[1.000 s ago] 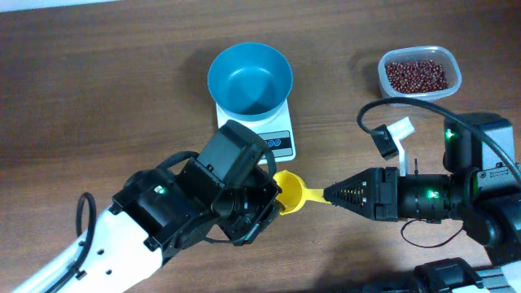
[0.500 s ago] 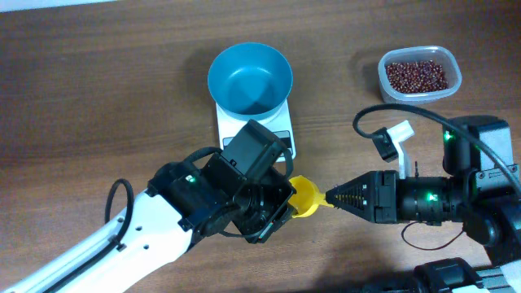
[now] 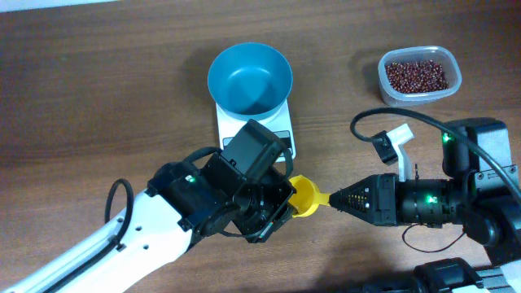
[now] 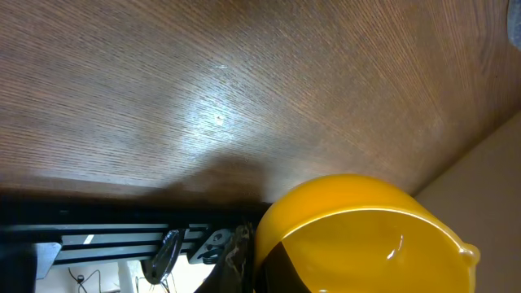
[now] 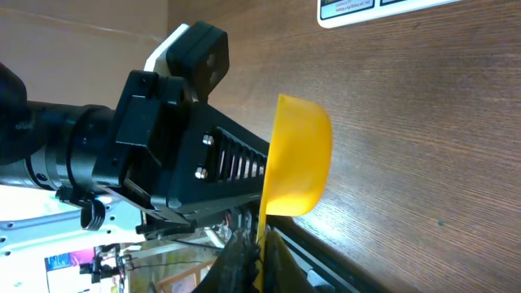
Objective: Scoop item into bowl and weigh 50g on scale
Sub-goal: 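Open the left gripper and release the scoop to the right gripper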
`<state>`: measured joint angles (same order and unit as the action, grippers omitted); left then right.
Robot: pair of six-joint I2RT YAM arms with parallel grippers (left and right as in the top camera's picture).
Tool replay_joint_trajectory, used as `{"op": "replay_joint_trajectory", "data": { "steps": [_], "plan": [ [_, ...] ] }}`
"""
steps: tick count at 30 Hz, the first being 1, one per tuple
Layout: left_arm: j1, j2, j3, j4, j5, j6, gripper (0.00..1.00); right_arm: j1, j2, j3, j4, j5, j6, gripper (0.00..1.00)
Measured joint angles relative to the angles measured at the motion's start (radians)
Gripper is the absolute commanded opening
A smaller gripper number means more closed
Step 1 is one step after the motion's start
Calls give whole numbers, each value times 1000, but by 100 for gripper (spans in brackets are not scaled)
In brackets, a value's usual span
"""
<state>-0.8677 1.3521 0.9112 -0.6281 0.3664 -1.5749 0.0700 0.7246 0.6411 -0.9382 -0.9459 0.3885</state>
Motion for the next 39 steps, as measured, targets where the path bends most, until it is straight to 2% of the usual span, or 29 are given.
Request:
{"op": "replay_joint_trajectory", "data": {
  "steps": [12, 14, 16, 18, 19, 22, 24, 28, 30, 32, 34, 35, 39],
  "plan": [
    [0, 0, 0, -7, 0, 0, 1, 0, 0, -4, -3, 11, 1, 4],
    [0, 0, 2, -13, 0, 0, 20, 0, 0, -4, -3, 11, -5, 4],
    [-1, 0, 4, -37, 0, 0, 34, 0, 0, -4, -7, 1, -55, 4],
    [-1, 0, 4, -42, -4, 0, 38, 0, 0, -4, -11, -2, -65, 4],
    [-1, 0, 4, -44, -5, 0, 47, 0, 0, -4, -26, -6, -74, 4],
    [-1, 0, 4, -44, -6, 1, 61, 0, 0, -4, -64, -12, -79, 4],
    [37, 0, 4, -48, 2, 96, 69, 0, 0, -4, -119, 33, -78, 4],
    [143, 1, 4, -68, 48, 398, 73, 0, 0, -4, -174, 85, -79, 4],
    [216, -12, 4, -128, 91, 518, 73, 0, 0, -4, -174, 93, -79, 4],
    [291, -107, 4, -178, 99, 613, 77, 0, 0, -4, -174, 96, -79, 4],
    [354, -232, 4, -246, 92, 673, 82, 0, 0, -4, -177, 106, -79, 4],
    [389, -328, 5, -287, 70, 695, 99, 0, -1, -4, -175, 111, -79, 4],
    [406, -564, 7, -492, -113, 723, 99, 0, -2, -4, -177, 126, -79, 4]
  ]
}}
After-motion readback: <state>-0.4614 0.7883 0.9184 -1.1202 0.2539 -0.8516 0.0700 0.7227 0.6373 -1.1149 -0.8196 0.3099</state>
